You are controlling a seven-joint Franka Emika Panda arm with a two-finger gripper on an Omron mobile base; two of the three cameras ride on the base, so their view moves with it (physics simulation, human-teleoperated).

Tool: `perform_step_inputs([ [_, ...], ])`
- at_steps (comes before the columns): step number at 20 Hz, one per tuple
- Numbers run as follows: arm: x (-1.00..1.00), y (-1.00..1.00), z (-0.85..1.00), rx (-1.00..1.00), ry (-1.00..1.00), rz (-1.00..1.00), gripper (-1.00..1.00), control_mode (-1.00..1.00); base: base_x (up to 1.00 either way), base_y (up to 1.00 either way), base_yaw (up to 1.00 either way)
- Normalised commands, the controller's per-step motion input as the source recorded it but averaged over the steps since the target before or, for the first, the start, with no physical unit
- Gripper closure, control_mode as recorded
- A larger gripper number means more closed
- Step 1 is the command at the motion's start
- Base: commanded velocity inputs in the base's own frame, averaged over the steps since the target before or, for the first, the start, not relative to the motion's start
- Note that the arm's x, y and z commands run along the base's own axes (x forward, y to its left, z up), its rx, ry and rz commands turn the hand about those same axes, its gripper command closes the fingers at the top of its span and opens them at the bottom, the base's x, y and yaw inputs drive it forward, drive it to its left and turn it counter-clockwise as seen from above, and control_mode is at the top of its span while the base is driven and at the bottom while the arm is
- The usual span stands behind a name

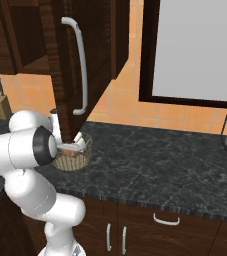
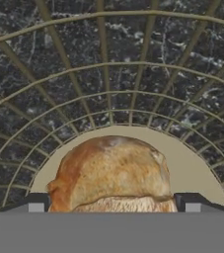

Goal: Open the cabinet, pick up the bread from the cabinet and place it in the basket. Then move the basket to the dining counter.

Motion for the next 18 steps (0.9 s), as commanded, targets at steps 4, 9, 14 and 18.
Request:
perform_step_inputs([
  [4, -0.09, 0.10, -0.04, 0.00, -0.06, -0.04, -1.00, -1.00, 0.00, 0.00, 0.00],
  [9, -0.16, 0.02, 0.08, 0.00, -0.08, -0.04, -1.00, -1.00, 0.00, 0.00, 0.00],
  [14, -0.31, 0.00, 0.37, 0.00, -0.09, -0.09, -1.00, -1.00, 0.00, 0.00, 0.00],
  [18, -0.30, -0.08, 0.61, 0.01, -0.01, -0.20, -1.00, -1.00, 0.00, 0.00, 0.00],
])
